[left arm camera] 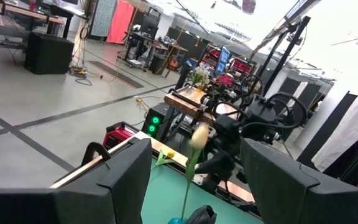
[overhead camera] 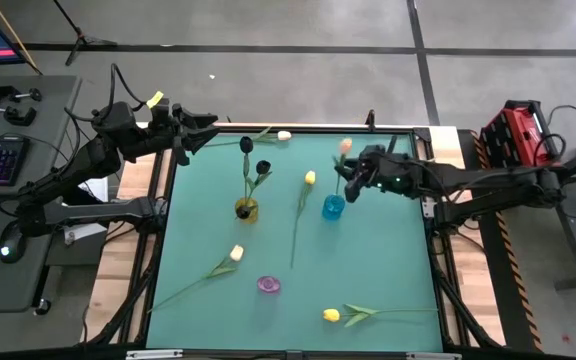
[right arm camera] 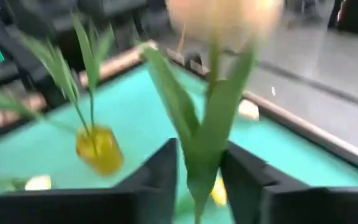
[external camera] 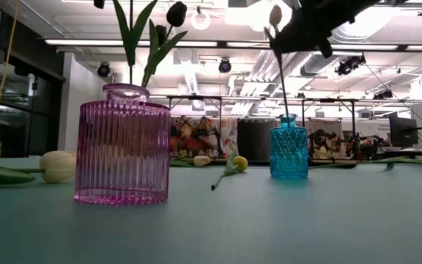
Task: Sort flowers into vase by color
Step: Put the bottom right white tulip flower into the blue vase, then put the bottom right yellow tulip flower into the purple vase, then put the top white tulip flower into the blue vase
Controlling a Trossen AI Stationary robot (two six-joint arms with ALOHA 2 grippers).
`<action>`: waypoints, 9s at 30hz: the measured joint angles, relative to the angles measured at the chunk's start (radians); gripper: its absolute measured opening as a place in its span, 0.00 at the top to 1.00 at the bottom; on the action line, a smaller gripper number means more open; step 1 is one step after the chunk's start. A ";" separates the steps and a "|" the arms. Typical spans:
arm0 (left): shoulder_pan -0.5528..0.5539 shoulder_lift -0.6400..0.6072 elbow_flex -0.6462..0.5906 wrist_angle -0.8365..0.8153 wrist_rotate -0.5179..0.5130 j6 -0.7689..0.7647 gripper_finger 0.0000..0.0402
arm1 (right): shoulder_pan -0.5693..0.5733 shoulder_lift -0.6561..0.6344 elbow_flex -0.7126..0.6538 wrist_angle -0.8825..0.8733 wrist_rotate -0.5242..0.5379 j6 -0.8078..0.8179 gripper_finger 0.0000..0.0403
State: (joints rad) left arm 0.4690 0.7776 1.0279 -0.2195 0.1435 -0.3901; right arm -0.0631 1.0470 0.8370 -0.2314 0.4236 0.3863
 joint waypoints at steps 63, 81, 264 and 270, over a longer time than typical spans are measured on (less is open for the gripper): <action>0.000 0.000 0.000 0.000 -0.004 0.006 0.42 | 0.778 0.858 0.427 -0.700 -0.284 0.252 0.95; 0.000 0.000 0.000 0.008 -0.007 0.035 0.42 | 0.339 0.484 0.102 0.528 -0.049 0.095 1.00; 0.523 0.707 0.316 -0.312 0.058 0.512 1.00 | 0.234 0.040 0.019 0.086 -0.234 0.525 0.31; 0.496 0.576 0.317 -0.059 0.246 0.335 1.00 | 0.235 0.021 0.019 0.113 -0.283 0.442 0.31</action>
State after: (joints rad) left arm 0.9651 1.3540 1.3445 -0.2784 0.3892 -0.0551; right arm 0.1715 1.0676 0.8562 -0.1188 0.1406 0.8280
